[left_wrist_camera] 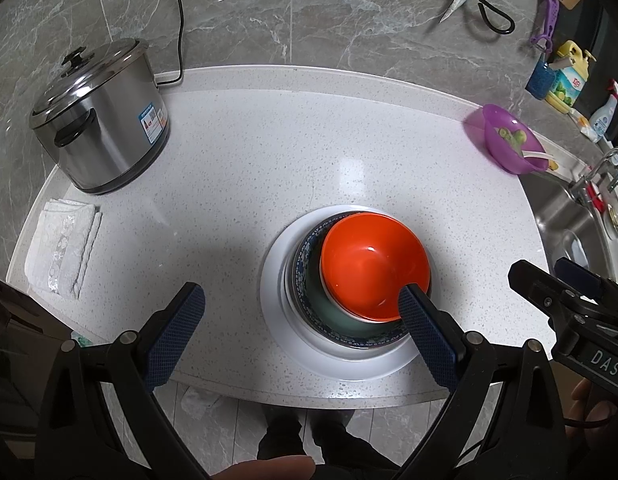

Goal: Organize plates and bowls

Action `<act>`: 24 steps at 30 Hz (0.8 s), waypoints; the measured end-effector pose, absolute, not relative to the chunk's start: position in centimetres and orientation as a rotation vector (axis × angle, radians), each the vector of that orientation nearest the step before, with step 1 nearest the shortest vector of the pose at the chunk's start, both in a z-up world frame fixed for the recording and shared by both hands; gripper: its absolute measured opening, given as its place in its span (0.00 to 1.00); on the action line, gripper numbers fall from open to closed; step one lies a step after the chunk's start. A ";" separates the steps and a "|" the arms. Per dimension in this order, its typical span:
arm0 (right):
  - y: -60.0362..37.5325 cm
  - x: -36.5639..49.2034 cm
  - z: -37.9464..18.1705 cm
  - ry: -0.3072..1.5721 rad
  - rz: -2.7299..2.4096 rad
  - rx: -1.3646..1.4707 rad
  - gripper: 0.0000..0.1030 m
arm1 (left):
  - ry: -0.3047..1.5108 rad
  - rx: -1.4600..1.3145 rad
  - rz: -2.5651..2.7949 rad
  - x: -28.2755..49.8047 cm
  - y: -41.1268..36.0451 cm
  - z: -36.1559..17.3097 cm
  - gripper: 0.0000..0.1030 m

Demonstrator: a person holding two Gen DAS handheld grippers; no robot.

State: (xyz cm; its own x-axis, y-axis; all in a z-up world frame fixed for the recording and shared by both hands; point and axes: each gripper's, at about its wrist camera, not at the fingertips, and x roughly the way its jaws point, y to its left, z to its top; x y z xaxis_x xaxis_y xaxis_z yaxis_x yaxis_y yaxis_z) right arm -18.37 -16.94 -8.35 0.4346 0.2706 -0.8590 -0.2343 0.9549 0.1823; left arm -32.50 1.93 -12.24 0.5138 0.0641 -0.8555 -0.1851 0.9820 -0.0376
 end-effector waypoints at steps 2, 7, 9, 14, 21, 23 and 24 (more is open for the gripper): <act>-16.9 -18.4 -8.3 1.076 0.314 0.037 0.89 | 1.022 -0.131 0.151 -32.5 2.0 -12.3 0.95; -16.9 -18.4 -8.3 1.076 0.314 0.038 0.89 | 1.026 -0.132 0.155 -32.7 1.9 -12.6 0.95; -16.9 -18.4 -8.3 1.078 0.315 0.037 0.89 | 1.026 -0.132 0.154 -32.6 2.0 -12.5 0.95; -17.0 -18.3 -8.4 1.079 0.316 0.037 0.89 | 1.028 -0.132 0.156 -32.6 2.0 -12.6 0.95; -17.0 -18.2 -8.7 1.085 0.316 0.035 0.89 | 1.037 -0.131 0.156 -32.3 2.0 -12.9 0.95; -17.0 -18.1 -8.8 1.086 0.318 0.034 0.89 | 1.039 -0.129 0.156 -32.2 1.9 -12.9 0.95; -17.0 -18.1 -8.9 1.086 0.318 0.035 0.89 | 1.039 -0.129 0.158 -32.2 1.8 -12.9 0.95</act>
